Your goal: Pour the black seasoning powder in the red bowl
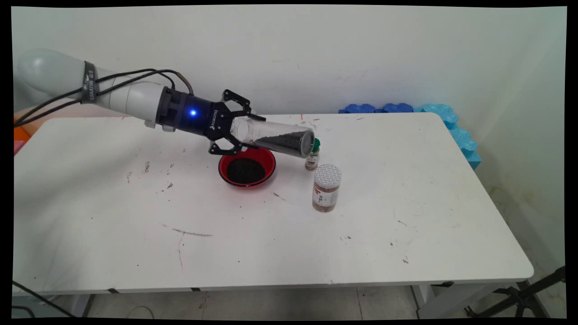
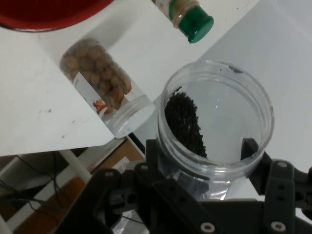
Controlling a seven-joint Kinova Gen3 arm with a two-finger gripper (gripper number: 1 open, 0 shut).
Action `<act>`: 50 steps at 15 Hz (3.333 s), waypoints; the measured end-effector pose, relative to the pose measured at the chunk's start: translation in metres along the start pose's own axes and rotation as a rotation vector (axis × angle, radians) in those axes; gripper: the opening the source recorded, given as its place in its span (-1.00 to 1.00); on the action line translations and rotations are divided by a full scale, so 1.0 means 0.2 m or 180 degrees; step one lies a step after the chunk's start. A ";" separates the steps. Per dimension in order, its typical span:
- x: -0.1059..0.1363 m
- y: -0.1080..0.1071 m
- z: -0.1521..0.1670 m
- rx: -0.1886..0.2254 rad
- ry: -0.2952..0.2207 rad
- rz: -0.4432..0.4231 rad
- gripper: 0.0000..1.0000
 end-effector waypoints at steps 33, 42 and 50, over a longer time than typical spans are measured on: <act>-0.01 -0.02 0.02 -0.0278 -0.0055 -0.0882 -1.00; -0.01 -0.01 0.03 -0.0325 -0.0065 -0.0995 -1.00; -0.01 -0.01 0.03 -0.0348 -0.0066 -0.1051 -1.00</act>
